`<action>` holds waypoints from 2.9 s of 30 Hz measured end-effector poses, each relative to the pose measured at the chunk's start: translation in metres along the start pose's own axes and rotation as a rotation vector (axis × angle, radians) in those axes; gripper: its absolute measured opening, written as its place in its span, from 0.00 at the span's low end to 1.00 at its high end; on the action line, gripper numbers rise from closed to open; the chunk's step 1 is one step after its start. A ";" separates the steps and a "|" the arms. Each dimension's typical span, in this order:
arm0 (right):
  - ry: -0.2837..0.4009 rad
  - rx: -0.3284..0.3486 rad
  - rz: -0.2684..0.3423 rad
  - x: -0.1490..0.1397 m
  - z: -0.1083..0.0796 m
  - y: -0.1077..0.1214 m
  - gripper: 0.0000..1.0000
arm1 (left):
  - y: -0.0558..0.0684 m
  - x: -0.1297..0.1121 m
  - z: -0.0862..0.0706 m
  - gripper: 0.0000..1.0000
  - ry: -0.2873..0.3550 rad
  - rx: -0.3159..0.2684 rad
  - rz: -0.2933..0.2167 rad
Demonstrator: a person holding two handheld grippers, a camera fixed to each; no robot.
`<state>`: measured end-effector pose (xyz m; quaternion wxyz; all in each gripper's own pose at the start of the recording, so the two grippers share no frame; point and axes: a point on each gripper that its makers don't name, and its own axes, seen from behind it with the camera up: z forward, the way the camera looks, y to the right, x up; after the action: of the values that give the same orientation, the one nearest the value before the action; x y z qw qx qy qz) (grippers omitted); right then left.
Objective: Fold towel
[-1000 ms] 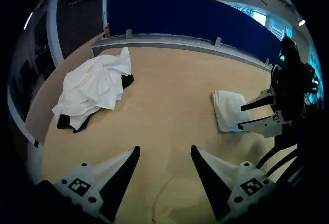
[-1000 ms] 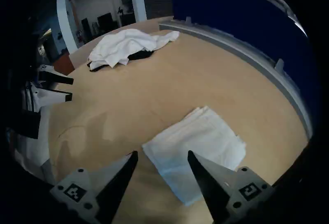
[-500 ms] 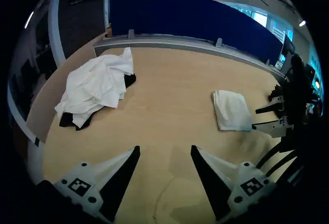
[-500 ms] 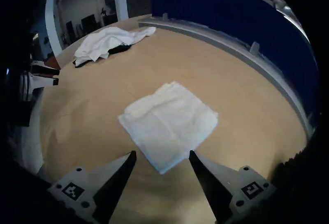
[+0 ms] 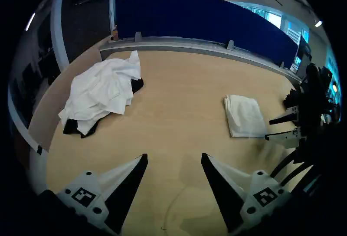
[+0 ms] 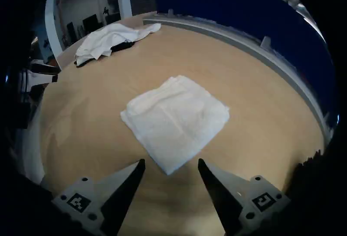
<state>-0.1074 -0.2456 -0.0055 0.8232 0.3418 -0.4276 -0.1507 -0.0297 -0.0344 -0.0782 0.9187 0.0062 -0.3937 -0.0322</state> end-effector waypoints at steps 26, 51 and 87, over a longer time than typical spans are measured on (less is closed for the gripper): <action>-0.036 0.011 0.030 -0.017 0.009 -0.005 0.31 | -0.004 0.001 -0.003 0.91 0.004 0.003 -0.005; 0.031 -0.015 0.081 0.000 -0.007 0.002 0.03 | -0.007 0.004 -0.004 0.91 0.007 0.006 -0.007; 0.357 -0.092 0.049 0.153 -0.151 0.043 0.02 | 0.004 0.031 -0.030 0.91 0.075 -0.005 -0.010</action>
<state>0.1028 -0.2323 0.0558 0.9043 0.3144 -0.2755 -0.0870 0.0138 -0.0332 -0.0766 0.9326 0.0070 -0.3589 -0.0376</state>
